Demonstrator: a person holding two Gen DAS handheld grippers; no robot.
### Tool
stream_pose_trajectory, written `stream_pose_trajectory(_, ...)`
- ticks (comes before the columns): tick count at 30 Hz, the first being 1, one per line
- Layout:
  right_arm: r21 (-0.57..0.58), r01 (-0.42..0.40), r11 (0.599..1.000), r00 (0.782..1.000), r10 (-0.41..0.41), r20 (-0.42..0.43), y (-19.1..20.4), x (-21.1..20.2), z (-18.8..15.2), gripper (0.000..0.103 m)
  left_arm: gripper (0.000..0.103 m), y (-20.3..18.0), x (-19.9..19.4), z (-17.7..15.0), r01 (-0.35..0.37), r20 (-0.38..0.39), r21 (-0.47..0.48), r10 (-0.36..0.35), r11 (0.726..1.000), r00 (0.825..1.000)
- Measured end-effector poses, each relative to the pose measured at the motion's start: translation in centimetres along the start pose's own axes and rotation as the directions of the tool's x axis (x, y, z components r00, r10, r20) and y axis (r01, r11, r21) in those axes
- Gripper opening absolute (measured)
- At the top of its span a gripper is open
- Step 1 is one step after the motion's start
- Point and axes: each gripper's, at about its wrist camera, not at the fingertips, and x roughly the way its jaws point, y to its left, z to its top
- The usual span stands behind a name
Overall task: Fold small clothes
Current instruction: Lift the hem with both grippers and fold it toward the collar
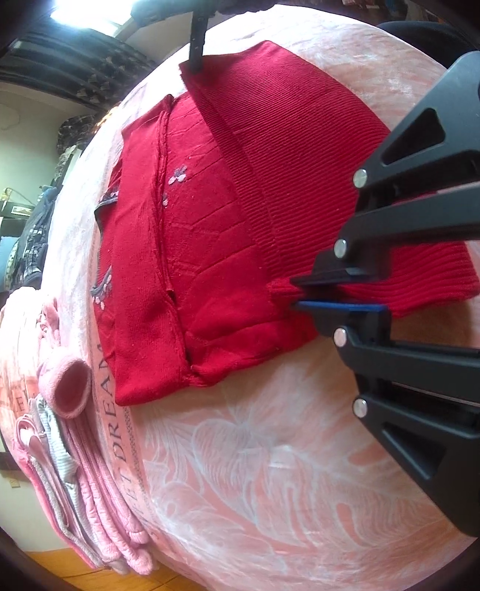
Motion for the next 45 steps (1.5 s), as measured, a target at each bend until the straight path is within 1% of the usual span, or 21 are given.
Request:
stream_pose_trajectory(2, 0.021, -0.024, 1.000, 1.000, 0.023, 0.020, -0.4, -0.8, 0.0, 0.008, 0.005, 0.5, -1.1, 0.3, -0.013, 0.061, -0.045, 0.016, 0.999, 0.998)
stream_pose_trajectory(4, 0.032, -0.017, 0.999, 0.999, 0.015, 0.051, -0.9, -1.7, 0.2, 0.004, 0.005, 0.8, -2.6, 1.1, -0.014, 0.136, -0.082, 0.026, 0.996, 0.990)
stream_pose_trajectory(8, 0.068, -0.034, 0.997, 0.992, 0.025, 0.124, -1.8, -3.8, 1.6, 0.003, 0.005, 0.2, -4.4, 3.5, -0.033, 0.229, -0.082, 0.051, 0.996, 0.972)
stream_pose_trajectory(10, 0.067, -0.024, 0.997, 0.989, 0.014, 0.146, -1.8, -4.4, 2.5, 0.003, 0.005, 0.0, -4.6, 5.0, -0.031, 0.251, -0.078, 0.050, 0.996, 0.967)
stream_pose_trajectory(13, 0.066, -0.020, 0.998, 0.988, 0.010, 0.155, -1.8, -4.8, 3.6, 0.003, 0.005, -0.3, -4.6, 7.0, -0.019, 0.272, -0.079, 0.040, 0.997, 0.962)
stream_pose_trajectory(17, 0.073, -0.013, 0.997, 0.985, 0.000, 0.172, -2.0, -5.0, 5.6, 0.003, 0.005, -0.7, -4.3, 9.3, -0.029, 0.291, -0.056, 0.044, 0.998, 0.956)
stream_pose_trajectory(20, 0.109, -0.010, 0.994, 0.981, -0.011, 0.194, -2.6, -4.9, 8.1, 0.003, 0.005, -0.2, -3.7, 11.8, -0.034, 0.307, -0.077, 0.056, 0.996, 0.950)
stream_pose_trajectory(23, 0.148, 0.016, 0.989, 0.976, -0.047, 0.211, -3.7, -4.3, 11.3, 0.003, 0.005, 0.7, -2.9, 14.8, -0.049, 0.330, -0.105, 0.081, 0.993, 0.940)
stream_pose_trajectory(25, 0.175, 0.037, 0.984, 0.974, -0.074, 0.213, -4.6, -3.5, 13.5, 0.003, 0.005, 1.2, -1.6, 17.2, -0.066, 0.334, -0.117, 0.102, 0.991, 0.937)
stream_pose_trajectory(27, 0.200, 0.062, 0.978, 0.972, -0.105, 0.211, -5.4, -2.3, 15.5, 0.003, 0.005, 1.3, -0.2, 18.8, -0.077, 0.329, -0.121, 0.113, 0.990, 0.938)
stream_pose_trajectory(30, 0.224, 0.089, 0.970, 0.972, -0.134, 0.195, -6.4, -0.1, 17.8, 0.003, 0.005, 1.5, 3.1, 21.0, -0.116, 0.297, -0.115, 0.146, 0.987, 0.944)
stream_pose_trajectory(34, 0.234, 0.151, 0.961, 0.973, -0.186, 0.137, -7.4, 3.9, 19.7, 0.003, 0.005, 2.2, 7.1, 21.9, -0.150, 0.239, -0.113, 0.174, 0.982, 0.955)
stream_pose_trajectory(38, 0.265, 0.186, 0.946, 0.974, -0.214, 0.080, -9.0, 7.5, 19.9, 0.003, 0.005, 3.1, 10.7, 21.9, -0.168, 0.157, -0.113, 0.184, 0.979, 0.970)
stream_pose_trajectory(42, 0.283, 0.232, 0.931, 0.969, -0.246, 0.015, -10.5, 10.4, 19.2, 0.003, 0.007, 3.9, 13.7, 21.8, -0.195, 0.076, -0.096, 0.202, 0.976, 0.976)
stream_pose_trajectory(44, 0.281, 0.246, 0.928, 0.967, -0.256, -0.003, -10.7, 11.3, 18.9, 0.005, 0.012, 4.4, 15.0, 21.7, -0.204, 0.032, -0.091, 0.208, 0.975, 0.978)
stream_pose_trajectory(45, 0.281, 0.249, 0.927, 0.966, -0.258, -0.004, -10.7, 11.4, 18.8, 0.006, 0.013, 4.5, 15.1, 21.7, -0.203, 0.025, -0.090, 0.206, 0.975, 0.978)
